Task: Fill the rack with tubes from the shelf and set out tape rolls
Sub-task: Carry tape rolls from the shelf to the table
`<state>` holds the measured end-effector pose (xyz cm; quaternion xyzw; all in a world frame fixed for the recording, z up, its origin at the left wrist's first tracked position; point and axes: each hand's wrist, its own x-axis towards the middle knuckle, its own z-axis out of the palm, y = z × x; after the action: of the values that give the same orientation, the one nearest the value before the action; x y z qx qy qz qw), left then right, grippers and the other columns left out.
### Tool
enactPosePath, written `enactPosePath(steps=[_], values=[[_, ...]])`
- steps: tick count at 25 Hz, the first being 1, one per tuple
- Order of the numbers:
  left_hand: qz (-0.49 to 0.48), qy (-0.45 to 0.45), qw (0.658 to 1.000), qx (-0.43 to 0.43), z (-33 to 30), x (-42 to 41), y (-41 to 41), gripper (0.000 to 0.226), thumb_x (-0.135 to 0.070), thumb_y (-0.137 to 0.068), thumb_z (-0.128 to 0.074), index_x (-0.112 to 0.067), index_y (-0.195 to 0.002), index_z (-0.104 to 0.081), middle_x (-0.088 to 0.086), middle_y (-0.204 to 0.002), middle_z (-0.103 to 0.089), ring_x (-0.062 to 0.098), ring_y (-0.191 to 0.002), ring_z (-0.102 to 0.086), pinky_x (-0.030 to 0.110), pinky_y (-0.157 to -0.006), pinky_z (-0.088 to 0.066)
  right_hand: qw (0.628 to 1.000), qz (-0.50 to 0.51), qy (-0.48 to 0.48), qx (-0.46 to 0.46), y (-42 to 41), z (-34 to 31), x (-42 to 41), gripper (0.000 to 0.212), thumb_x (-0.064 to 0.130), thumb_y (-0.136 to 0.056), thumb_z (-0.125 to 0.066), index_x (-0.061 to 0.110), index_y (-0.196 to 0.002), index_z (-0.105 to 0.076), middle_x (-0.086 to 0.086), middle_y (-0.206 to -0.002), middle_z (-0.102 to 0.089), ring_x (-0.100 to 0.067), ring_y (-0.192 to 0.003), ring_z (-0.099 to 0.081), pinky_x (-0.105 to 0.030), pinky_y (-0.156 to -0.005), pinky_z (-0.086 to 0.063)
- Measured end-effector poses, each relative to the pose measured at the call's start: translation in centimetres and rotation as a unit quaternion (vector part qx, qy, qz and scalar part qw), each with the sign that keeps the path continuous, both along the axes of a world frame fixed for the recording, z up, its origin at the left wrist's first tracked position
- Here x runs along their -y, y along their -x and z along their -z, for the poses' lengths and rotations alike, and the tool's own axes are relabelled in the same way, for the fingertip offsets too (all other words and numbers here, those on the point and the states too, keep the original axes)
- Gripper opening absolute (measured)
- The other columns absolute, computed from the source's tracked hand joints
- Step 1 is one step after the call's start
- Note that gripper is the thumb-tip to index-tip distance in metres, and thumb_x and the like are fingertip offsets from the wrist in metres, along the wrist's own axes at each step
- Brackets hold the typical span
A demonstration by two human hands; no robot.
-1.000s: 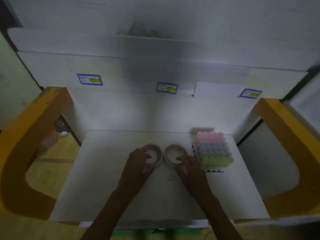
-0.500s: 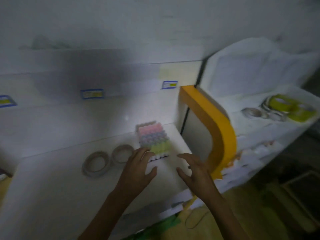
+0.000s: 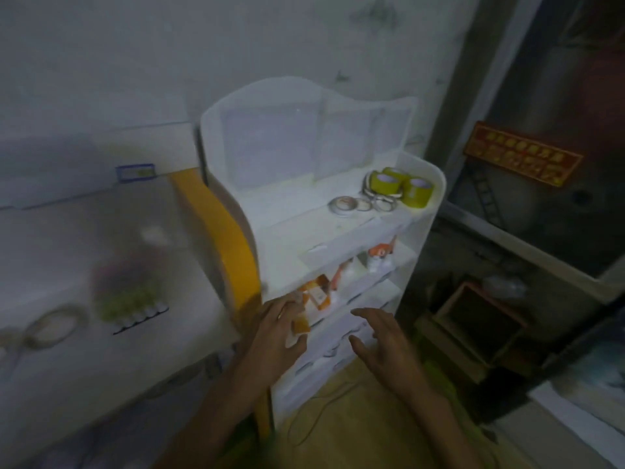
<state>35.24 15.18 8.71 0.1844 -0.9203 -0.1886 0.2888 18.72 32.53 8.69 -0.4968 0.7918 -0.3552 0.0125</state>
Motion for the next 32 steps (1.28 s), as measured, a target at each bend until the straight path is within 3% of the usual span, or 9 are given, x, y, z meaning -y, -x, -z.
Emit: enactPosePath(steps=[3,6,10,13,15,19,22,28,32], values=[[0.012,0.018,1.0,0.006,0.1,-1.6,4.7,0.043,-0.028,-0.08,-0.069,-0.02,-0.12,-0.057,-0.005,-0.124,-0.055,0.014,-0.115,-0.05,0.034,-0.094,-0.049,1.0,0.021,-0.012,0.01,4.0,-0.2,-2.7,0.04,0.035,-0.088,-0.067,0.032,-0.125,-0.053,0.02,-0.128,-0.046,0.002,-0.117,-0.039,-0.018,-0.101,-0.035],[0.023,0.035,0.999,0.004,-0.3,-2.2,9.2,0.042,-0.028,-0.079,-0.07,-0.02,-0.119,-0.059,-0.006,-0.121,-0.056,0.012,-0.113,-0.05,0.027,-0.092,-0.046,0.999,0.044,-0.016,0.027,8.0,-0.3,-3.5,0.038,0.032,-0.089,-0.066,0.032,-0.125,-0.052,0.023,-0.125,-0.041,0.003,-0.114,-0.038,-0.007,-0.097,-0.026],[0.012,0.021,1.0,0.012,1.3,-0.3,15.8,0.036,-0.034,-0.078,-0.066,-0.02,-0.11,-0.063,-0.004,-0.111,-0.061,0.016,-0.103,-0.058,0.032,-0.088,-0.052,0.997,0.056,-0.031,0.041,13.6,0.4,-2.4,0.037,0.036,-0.091,-0.062,0.031,-0.126,-0.051,0.023,-0.124,-0.04,0.001,-0.114,-0.04,-0.015,-0.1,-0.029],[0.008,0.011,1.0,0.008,2.4,2.2,21.1,0.04,-0.035,-0.075,-0.067,-0.017,-0.11,-0.063,0.001,-0.11,-0.063,0.019,-0.103,-0.058,0.038,-0.086,-0.055,0.996,0.063,-0.04,0.04,18.8,1.5,-0.2,0.037,0.039,-0.091,-0.06,0.034,-0.126,-0.05,0.022,-0.127,-0.043,0.001,-0.115,-0.041,-0.014,-0.099,-0.029],[0.004,0.016,1.0,-0.009,2.2,3.6,24.7,0.044,-0.029,-0.072,-0.075,-0.015,-0.112,-0.062,0.004,-0.113,-0.063,0.02,-0.106,-0.056,0.038,-0.086,-0.053,0.996,0.063,-0.059,0.032,22.7,2.1,1.8,0.038,0.039,-0.091,-0.059,0.033,-0.127,-0.051,0.016,-0.132,-0.049,-0.002,-0.118,-0.044,-0.009,-0.096,-0.028],[-0.022,0.01,0.999,-0.038,1.4,7.3,31.0,0.035,-0.038,-0.084,-0.058,-0.019,-0.112,-0.057,-0.002,-0.114,-0.061,0.012,-0.103,-0.047,0.035,-0.079,-0.055,0.994,0.042,-0.101,0.011,29.2,2.5,6.6,0.039,0.04,-0.092,-0.059,0.032,-0.129,-0.051,0.013,-0.135,-0.051,0.002,-0.117,-0.042,0.006,-0.083,-0.023],[-0.02,0.018,0.999,-0.035,2.0,11.0,34.6,0.036,-0.042,-0.09,-0.044,-0.016,-0.107,-0.06,-0.002,-0.112,-0.059,0.013,-0.1,-0.046,0.037,-0.073,-0.057,0.995,0.026,-0.096,0.017,33.4,2.7,10.1,0.039,0.039,-0.091,-0.06,0.029,-0.128,-0.053,0.01,-0.131,-0.054,-0.005,-0.118,-0.048,0.004,-0.083,-0.025],[-0.071,0.005,0.997,0.011,2.9,15.1,38.5,0.046,-0.043,-0.077,-0.051,-0.013,-0.109,-0.064,0.008,-0.116,-0.063,0.019,-0.11,-0.049,0.04,-0.084,-0.054,0.997,-0.004,-0.074,0.009,40.5,3.5,15.5,0.035,0.034,-0.091,-0.062,0.031,-0.124,-0.053,0.01,-0.125,-0.055,0.003,-0.106,-0.043,-0.006,-0.087,-0.036],[-0.123,0.015,0.992,0.008,4.2,16.8,40.9,0.046,-0.044,-0.076,-0.052,-0.013,-0.108,-0.063,0.006,-0.114,-0.062,0.017,-0.108,-0.046,0.036,-0.078,-0.053,0.995,-0.046,-0.088,-0.013,45.7,5.3,18.9,0.038,0.036,-0.09,-0.062,0.031,-0.126,-0.053,0.013,-0.122,-0.053,-0.004,-0.11,-0.048,-0.014,-0.088,-0.037]])
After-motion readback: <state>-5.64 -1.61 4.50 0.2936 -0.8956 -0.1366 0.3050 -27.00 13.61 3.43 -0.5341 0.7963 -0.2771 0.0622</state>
